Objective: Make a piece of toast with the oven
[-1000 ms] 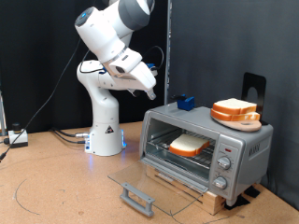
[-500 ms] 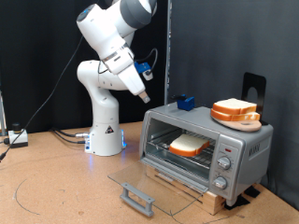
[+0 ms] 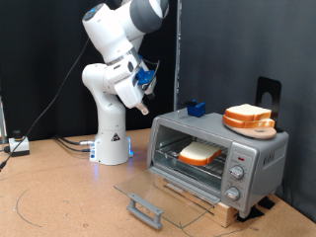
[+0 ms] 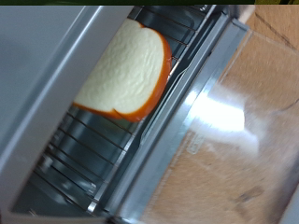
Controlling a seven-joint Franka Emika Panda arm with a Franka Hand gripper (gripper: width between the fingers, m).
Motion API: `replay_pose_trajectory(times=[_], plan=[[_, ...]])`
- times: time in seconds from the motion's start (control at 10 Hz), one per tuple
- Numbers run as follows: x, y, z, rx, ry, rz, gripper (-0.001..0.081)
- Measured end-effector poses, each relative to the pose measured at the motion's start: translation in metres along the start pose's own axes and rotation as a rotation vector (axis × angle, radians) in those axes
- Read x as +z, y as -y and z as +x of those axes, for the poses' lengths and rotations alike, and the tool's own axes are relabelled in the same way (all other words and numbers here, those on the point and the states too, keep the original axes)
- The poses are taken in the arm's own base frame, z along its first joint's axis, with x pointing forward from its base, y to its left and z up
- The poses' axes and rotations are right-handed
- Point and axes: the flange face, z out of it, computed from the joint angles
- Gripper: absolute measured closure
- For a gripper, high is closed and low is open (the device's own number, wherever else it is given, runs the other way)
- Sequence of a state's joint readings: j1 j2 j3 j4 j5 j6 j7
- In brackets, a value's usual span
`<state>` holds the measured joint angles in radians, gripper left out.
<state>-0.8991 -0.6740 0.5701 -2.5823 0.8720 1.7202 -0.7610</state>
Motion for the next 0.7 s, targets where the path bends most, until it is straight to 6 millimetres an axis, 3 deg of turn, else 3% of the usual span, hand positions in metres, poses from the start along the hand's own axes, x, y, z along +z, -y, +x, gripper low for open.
replay_pose_trajectory(times=[0.3, 0.4, 0.7], plan=[[-0.009, -0.005, -0.002, 0.329, 0.129, -0.003, -0.0001], [-0.013, -0.012, 0.003, 0.375, 0.215, 0.012, -0.0001], [-0.008, -0.017, 0.002, 0.342, 0.209, 0.048, -0.0001]])
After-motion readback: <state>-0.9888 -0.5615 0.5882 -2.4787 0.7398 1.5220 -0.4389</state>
